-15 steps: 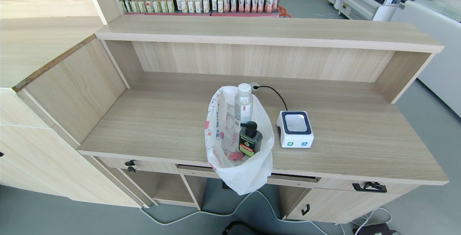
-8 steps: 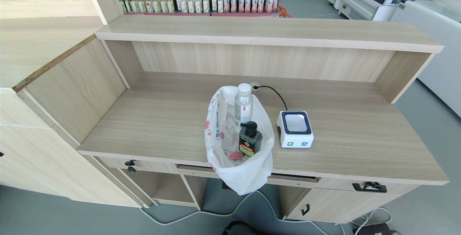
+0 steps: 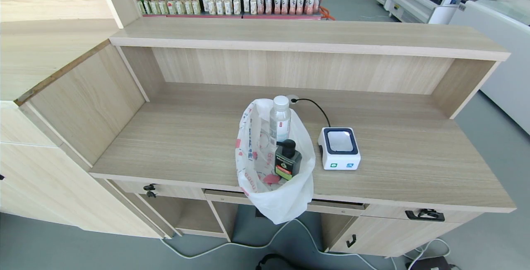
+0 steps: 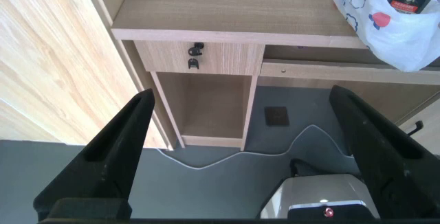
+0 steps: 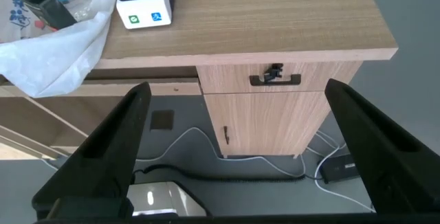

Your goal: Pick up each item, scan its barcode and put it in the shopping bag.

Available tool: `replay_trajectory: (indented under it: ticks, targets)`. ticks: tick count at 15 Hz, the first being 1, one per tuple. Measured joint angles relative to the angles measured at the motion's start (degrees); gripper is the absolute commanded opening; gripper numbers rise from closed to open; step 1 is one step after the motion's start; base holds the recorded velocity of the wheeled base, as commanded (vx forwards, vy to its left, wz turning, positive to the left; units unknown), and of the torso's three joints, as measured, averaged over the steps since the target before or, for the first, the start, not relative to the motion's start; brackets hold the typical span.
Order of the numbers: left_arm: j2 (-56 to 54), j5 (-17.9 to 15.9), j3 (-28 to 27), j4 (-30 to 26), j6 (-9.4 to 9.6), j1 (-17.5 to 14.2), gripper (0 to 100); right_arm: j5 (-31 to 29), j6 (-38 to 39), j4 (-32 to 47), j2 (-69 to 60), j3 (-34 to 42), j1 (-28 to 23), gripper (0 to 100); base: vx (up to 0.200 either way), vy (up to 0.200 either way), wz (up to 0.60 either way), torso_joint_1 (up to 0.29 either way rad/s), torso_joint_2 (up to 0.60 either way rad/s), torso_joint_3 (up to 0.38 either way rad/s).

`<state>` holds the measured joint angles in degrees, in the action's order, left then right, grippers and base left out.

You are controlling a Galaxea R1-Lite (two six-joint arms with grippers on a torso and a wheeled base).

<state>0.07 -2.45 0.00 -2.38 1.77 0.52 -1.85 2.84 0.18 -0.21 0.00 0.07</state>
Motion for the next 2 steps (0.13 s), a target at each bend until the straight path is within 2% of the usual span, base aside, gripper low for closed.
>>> replay_trajectory:
  ticks: [2]
  targets:
    - [0.0, 0.0, 0.0, 0.0, 0.0, 0.0, 100, 0.02, -0.09, 0.0, 0.02, 0.0, 0.02, 100, 0.0, 0.0, 0.0, 0.0, 0.0, 0.0]
